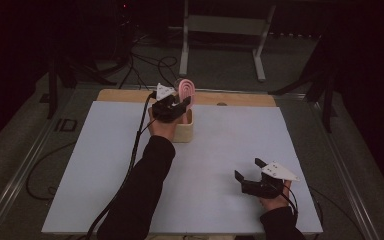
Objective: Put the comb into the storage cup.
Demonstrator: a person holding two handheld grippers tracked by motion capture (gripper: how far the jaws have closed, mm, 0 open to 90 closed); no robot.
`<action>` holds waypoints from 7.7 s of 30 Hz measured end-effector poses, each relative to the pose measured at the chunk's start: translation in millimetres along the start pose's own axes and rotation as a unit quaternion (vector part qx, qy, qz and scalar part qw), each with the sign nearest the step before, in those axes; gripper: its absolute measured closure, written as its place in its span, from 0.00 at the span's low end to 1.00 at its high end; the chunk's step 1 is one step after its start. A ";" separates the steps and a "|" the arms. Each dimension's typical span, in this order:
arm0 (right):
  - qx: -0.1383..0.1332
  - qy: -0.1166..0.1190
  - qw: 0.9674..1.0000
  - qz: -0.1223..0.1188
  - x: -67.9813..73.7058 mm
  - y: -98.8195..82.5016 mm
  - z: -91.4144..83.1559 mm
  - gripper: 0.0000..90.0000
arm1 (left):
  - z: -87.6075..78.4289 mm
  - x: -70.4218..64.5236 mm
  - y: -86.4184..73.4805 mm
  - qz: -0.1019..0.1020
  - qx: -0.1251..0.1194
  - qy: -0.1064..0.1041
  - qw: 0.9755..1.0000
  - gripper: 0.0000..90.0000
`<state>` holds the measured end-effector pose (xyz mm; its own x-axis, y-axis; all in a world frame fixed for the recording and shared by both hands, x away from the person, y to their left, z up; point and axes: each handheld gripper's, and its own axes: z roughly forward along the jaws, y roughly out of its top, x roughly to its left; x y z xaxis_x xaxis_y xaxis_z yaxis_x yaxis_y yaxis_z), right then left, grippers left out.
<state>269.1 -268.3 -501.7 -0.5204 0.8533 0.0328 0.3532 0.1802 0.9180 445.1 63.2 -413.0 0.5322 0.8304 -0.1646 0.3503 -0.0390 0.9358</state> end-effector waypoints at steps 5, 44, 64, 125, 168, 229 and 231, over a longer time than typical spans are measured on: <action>-0.001 0.000 1.000 -0.001 -0.1 -0.2 0.6 0.11 | -0.2 0.7 -3.3 0.002 0.003 0.000 1.000 0.71; 0.000 0.001 1.000 -0.003 0.1 -0.3 0.7 0.11 | -2.6 13.5 -15.6 -0.026 0.015 -0.009 1.000 0.70; 0.000 0.003 1.000 -0.002 0.6 -0.4 1.3 0.11 | -1.4 26.4 -15.7 -0.025 0.032 -0.004 0.999 0.68; 0.002 0.007 1.000 -0.006 1.2 -0.5 2.6 0.11 | -0.1 32.1 -20.6 -0.027 0.047 0.038 0.998 0.48; 0.003 0.009 1.000 -0.007 1.6 -0.7 3.0 0.11 | -11.9 31.3 -17.6 0.002 0.073 0.088 0.993 0.00; 0.003 0.012 1.000 -0.006 5.0 -0.9 3.1 0.11 | -99.7 37.5 -68.1 0.048 0.097 0.004 0.994 0.00; 0.002 0.012 1.000 -0.006 5.1 -0.9 3.1 0.11 | -102.1 38.2 -70.9 0.046 0.096 0.004 0.994 0.00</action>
<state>268.6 -262.6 -503.6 -0.5428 0.8393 0.0319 0.3509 0.1921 0.9165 361.9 154.5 -453.8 0.5632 0.8227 -0.0777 0.4419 -0.2204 0.8696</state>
